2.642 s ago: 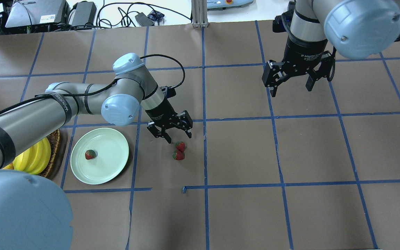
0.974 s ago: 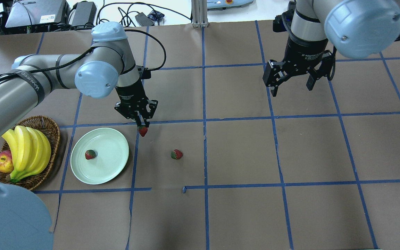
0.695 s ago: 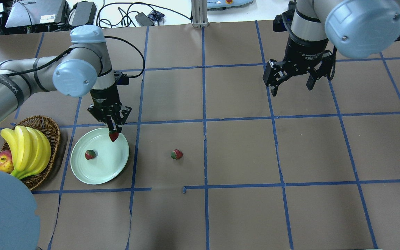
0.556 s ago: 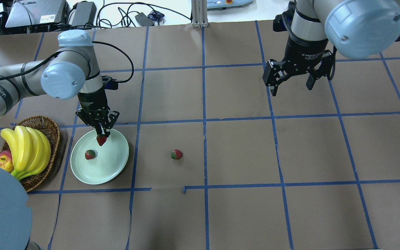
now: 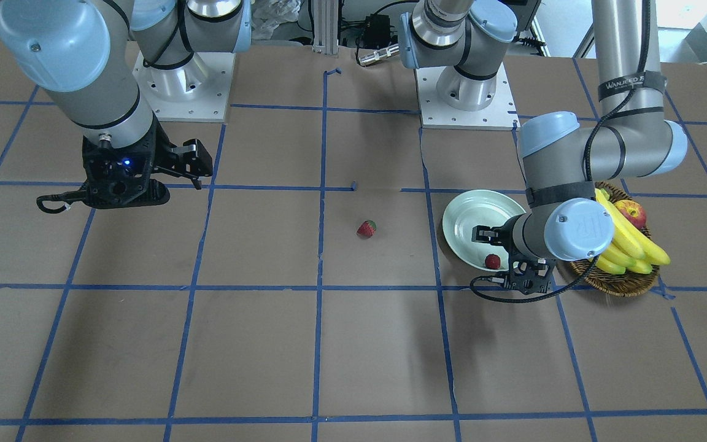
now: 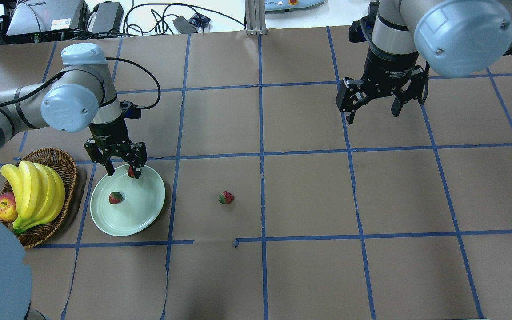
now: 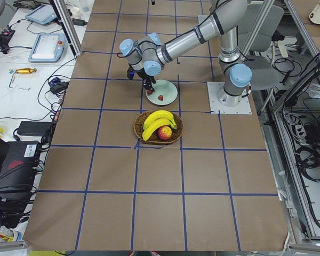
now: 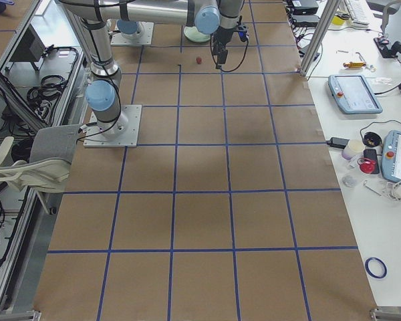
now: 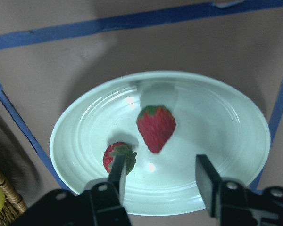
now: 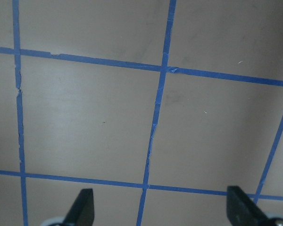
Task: Collect all strawberries into plate
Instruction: 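Lower the strawberry onto the plate and open the left gripper, then move the left gripper back over the last strawberry on the table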
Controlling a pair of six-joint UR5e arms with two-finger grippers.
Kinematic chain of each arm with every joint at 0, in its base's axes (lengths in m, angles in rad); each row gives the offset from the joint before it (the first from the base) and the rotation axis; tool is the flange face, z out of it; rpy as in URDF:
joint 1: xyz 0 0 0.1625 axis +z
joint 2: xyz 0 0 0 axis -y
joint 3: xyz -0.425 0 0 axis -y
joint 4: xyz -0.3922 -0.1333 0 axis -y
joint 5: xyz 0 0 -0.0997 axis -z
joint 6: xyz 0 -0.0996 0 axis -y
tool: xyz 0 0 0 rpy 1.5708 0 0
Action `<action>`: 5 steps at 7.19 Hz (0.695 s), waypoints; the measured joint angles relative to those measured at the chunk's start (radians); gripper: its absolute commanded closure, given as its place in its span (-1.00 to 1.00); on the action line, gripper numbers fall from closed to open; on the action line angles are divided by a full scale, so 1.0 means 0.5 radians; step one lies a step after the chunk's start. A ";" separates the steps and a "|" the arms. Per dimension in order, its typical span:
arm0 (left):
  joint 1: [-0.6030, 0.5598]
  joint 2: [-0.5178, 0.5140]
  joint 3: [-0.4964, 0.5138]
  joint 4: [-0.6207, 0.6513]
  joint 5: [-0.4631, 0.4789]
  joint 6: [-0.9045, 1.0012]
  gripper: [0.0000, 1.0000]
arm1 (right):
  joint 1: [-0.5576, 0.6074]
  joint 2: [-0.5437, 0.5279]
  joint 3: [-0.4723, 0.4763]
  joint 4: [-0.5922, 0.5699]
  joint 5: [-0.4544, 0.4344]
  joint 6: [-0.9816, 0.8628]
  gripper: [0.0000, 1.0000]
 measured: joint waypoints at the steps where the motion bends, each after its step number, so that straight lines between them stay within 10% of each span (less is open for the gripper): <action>1: -0.023 0.019 0.006 0.003 -0.006 -0.013 -1.00 | 0.001 0.000 0.001 0.000 0.003 0.000 -1.00; 5: -0.350 0.076 0.006 0.031 -0.192 -0.555 -1.00 | 0.003 0.001 0.001 0.003 -0.009 0.000 -1.00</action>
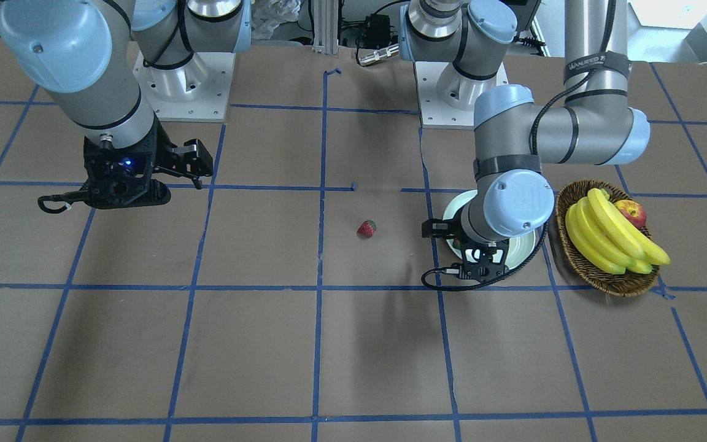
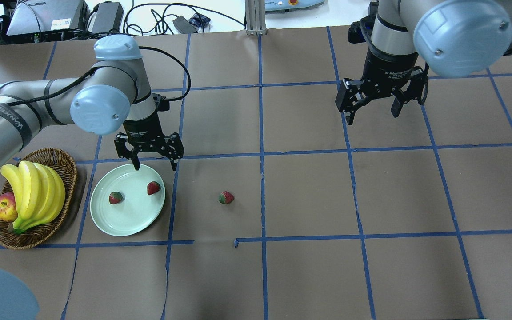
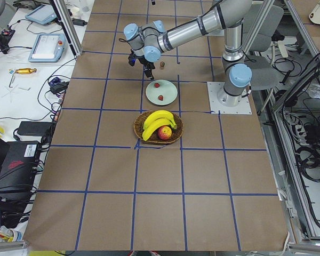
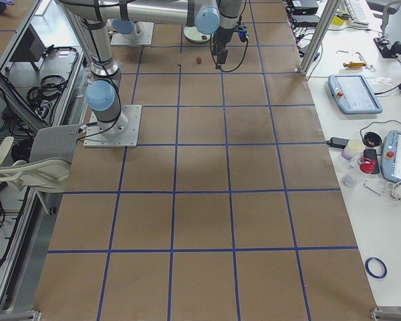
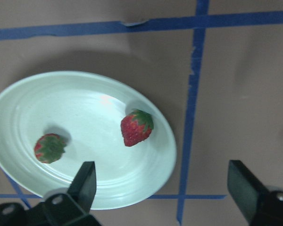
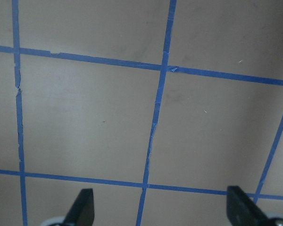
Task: Collect all strawberries into plate
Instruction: 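Move the left gripper back over the last strawberry on the table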
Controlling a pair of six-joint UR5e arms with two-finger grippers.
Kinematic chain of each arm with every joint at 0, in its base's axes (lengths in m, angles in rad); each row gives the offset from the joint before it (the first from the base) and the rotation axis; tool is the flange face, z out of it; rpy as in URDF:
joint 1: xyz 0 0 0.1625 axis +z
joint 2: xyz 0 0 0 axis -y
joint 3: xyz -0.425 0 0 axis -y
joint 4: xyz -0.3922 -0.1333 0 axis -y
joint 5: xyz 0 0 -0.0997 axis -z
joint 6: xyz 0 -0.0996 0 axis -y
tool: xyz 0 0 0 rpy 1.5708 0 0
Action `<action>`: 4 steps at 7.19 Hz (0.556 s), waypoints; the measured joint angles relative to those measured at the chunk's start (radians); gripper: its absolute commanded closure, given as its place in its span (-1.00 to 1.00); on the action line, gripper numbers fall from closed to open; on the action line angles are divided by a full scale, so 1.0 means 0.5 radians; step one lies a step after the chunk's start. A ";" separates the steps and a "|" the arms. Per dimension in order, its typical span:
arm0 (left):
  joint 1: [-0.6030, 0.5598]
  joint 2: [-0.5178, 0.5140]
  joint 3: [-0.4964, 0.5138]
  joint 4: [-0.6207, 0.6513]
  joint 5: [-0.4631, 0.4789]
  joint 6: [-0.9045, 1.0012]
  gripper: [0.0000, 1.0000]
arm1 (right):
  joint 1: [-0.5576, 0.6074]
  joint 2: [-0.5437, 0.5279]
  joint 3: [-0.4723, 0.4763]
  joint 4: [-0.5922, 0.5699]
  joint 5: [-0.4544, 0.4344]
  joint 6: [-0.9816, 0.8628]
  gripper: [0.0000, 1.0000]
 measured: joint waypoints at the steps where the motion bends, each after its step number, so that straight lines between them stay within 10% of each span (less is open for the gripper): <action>1: -0.081 -0.015 -0.005 0.027 -0.060 -0.067 -1.00 | 0.000 0.001 0.000 0.002 0.000 0.000 -1.00; 4: -0.246 -0.071 -0.019 0.089 -0.316 -0.068 -1.00 | -0.004 0.002 0.003 0.007 -0.002 -0.003 -1.00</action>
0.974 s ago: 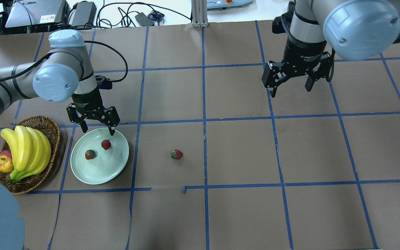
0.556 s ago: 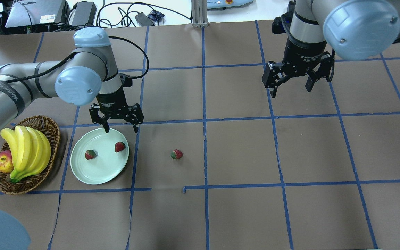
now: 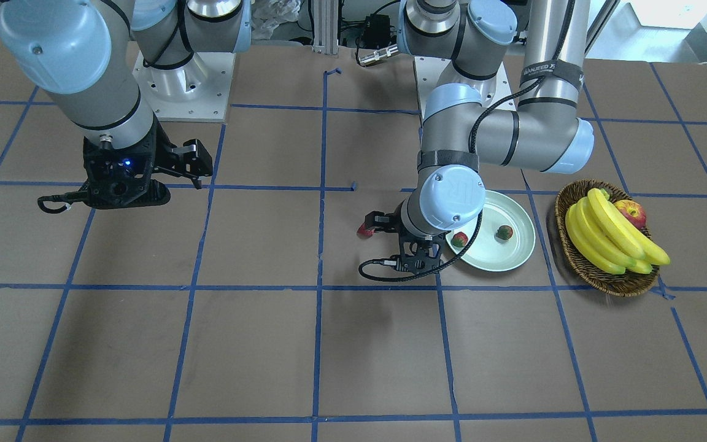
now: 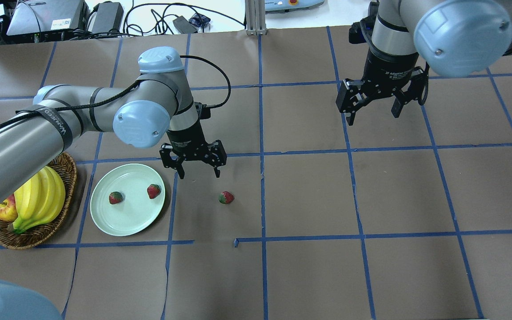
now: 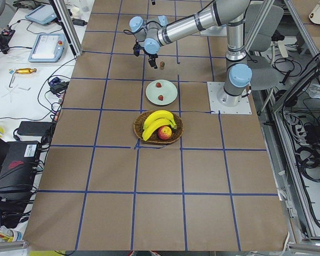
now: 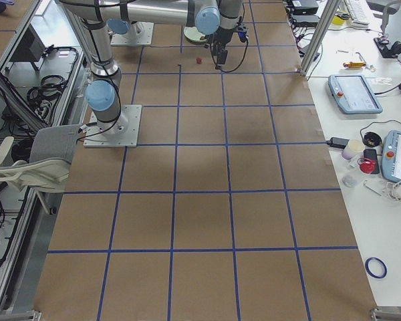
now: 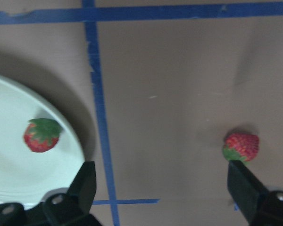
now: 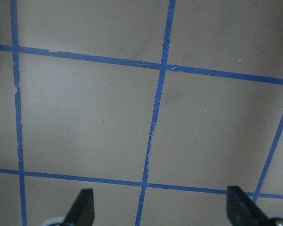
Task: Collect all strawberries into plate
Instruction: 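Move the left gripper back over the last strawberry on the table, then lower the left gripper, close it on the strawberry and lift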
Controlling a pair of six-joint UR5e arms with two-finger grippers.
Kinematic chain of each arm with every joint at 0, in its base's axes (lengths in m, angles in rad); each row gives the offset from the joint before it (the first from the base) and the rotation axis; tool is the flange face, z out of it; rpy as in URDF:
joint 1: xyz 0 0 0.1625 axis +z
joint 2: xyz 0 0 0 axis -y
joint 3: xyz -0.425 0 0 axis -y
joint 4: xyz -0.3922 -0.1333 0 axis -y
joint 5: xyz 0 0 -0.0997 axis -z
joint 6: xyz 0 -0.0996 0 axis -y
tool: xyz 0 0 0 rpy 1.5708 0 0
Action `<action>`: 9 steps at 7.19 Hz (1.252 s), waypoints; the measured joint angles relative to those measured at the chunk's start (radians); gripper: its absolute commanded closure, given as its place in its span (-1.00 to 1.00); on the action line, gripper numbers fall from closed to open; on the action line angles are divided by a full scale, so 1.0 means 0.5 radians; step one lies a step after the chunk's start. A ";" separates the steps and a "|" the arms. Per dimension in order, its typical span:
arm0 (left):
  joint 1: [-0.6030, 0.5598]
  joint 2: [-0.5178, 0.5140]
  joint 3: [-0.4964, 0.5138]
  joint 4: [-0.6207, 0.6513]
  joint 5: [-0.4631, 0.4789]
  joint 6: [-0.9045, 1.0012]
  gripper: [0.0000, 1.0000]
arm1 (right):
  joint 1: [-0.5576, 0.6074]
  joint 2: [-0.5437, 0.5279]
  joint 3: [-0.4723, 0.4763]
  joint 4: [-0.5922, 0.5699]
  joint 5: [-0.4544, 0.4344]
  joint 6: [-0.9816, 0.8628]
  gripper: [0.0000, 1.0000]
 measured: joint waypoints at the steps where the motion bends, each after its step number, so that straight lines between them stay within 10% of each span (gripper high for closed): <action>1: -0.047 -0.031 -0.003 0.002 -0.030 0.035 -1.00 | -0.001 0.000 0.006 -0.001 0.000 -0.004 -1.00; 6: -0.198 -0.186 -0.053 0.003 -0.067 0.093 -0.55 | -0.076 0.000 0.039 0.002 -0.001 -0.081 -1.00; 9: -0.212 -0.203 -0.073 0.027 -0.058 0.100 0.68 | -0.083 -0.001 0.057 -0.005 -0.002 -0.088 -1.00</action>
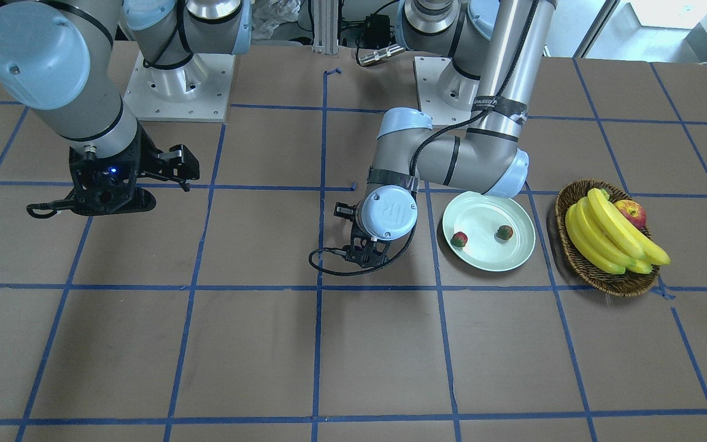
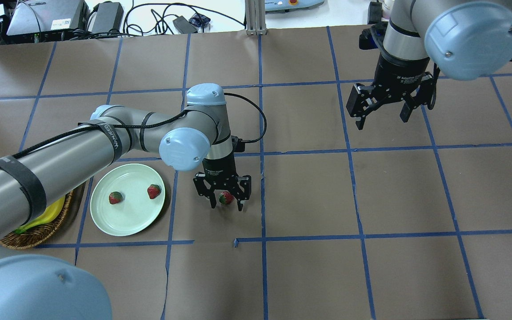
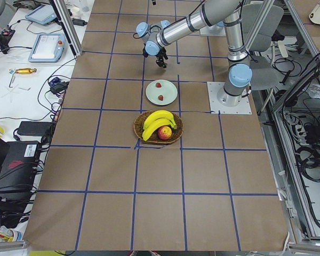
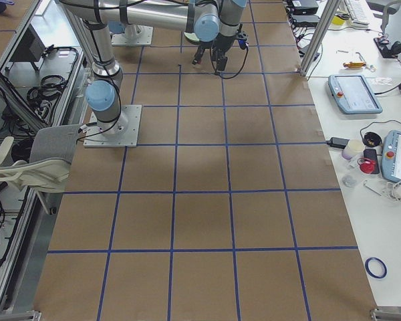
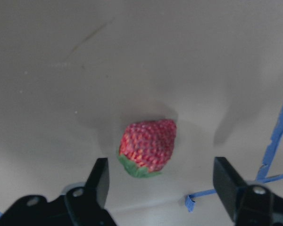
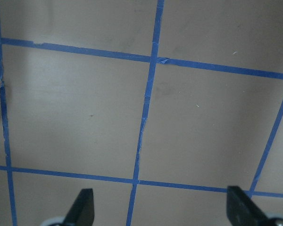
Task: Collect all strawberries into plate
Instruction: 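Lower the left gripper, close it on the strawberry and lift, then carry the strawberry over the plate and lower it with the left gripper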
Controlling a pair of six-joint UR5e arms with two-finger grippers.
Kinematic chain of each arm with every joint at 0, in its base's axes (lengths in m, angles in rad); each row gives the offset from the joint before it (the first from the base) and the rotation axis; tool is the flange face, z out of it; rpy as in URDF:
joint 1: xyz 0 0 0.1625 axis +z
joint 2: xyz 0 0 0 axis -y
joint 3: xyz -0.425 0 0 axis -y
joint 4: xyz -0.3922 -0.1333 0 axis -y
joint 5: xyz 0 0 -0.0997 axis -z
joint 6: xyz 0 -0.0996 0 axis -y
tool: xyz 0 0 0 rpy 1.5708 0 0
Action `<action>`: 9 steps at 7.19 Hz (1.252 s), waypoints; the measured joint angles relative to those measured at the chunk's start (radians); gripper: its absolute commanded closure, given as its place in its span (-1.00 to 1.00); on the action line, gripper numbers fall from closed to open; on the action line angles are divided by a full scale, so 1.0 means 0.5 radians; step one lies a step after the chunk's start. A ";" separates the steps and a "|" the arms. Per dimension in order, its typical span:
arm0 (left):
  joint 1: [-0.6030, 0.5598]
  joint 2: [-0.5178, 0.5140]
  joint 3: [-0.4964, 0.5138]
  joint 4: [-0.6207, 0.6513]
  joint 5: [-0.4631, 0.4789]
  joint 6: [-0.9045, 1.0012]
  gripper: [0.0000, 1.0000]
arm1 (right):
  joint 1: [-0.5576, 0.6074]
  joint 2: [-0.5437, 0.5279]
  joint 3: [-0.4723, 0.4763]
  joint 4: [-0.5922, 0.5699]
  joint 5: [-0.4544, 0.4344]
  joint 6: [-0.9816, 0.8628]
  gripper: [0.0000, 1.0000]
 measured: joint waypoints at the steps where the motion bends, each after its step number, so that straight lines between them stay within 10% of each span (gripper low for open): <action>1: 0.000 -0.002 0.000 0.041 0.001 0.005 0.99 | 0.000 0.000 0.001 0.001 0.001 0.000 -1.00; 9: 0.168 0.154 0.100 -0.077 0.273 0.390 1.00 | -0.002 0.000 0.002 -0.002 0.001 -0.002 -1.00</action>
